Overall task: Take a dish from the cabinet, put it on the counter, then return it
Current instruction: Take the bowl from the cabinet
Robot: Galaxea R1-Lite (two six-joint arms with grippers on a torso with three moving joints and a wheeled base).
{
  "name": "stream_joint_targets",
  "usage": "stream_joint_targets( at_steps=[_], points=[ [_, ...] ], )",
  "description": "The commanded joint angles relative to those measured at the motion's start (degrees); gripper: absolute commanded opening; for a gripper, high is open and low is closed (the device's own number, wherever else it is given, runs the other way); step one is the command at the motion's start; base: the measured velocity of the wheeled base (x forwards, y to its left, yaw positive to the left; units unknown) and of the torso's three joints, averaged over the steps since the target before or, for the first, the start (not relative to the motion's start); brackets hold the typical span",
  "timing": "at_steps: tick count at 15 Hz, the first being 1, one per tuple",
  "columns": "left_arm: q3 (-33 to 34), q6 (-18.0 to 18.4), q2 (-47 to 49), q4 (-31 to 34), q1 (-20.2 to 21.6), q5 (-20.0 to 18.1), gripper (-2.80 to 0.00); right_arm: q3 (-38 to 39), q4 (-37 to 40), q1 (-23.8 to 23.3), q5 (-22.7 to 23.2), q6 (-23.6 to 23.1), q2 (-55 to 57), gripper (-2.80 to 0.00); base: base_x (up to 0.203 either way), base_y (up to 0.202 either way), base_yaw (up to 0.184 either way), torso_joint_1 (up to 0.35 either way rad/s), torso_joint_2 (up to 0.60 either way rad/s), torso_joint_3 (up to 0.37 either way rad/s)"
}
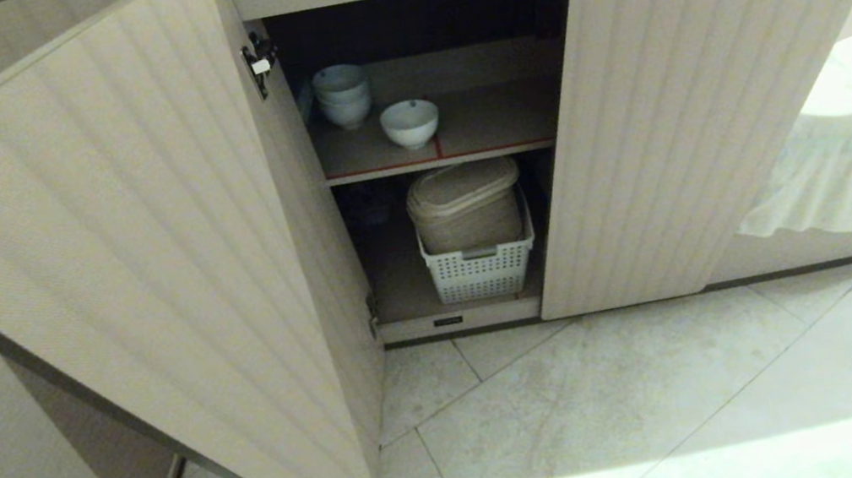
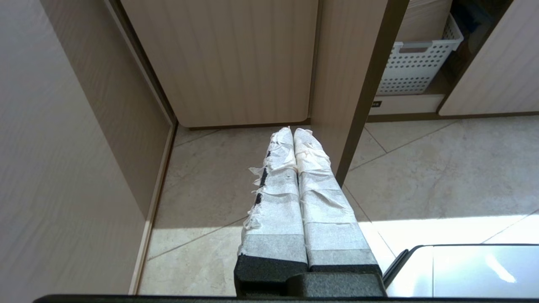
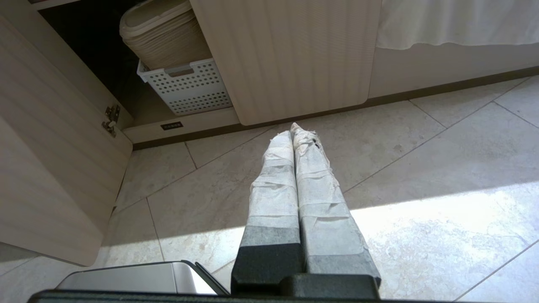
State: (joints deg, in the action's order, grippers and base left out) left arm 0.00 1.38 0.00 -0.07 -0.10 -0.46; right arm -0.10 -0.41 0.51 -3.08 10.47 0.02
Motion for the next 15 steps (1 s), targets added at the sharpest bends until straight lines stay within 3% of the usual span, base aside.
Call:
stream_joint_targets(
  at_steps=[1,15],
  points=[
    [0.0,0.0,0.0,0.0,0.0,0.0,-2.80,0.0,0.0,0.0,0.0,0.1,0.0,-2.80,0.000,0.000,0.000,0.000,0.00,0.000],
    [0.0,0.0,0.0,0.0,0.0,-0.1,-2.80,0.0,0.0,0.0,0.0,0.1,0.0,-2.80,0.000,0.000,0.000,0.000,0.00,0.000]
  ],
)
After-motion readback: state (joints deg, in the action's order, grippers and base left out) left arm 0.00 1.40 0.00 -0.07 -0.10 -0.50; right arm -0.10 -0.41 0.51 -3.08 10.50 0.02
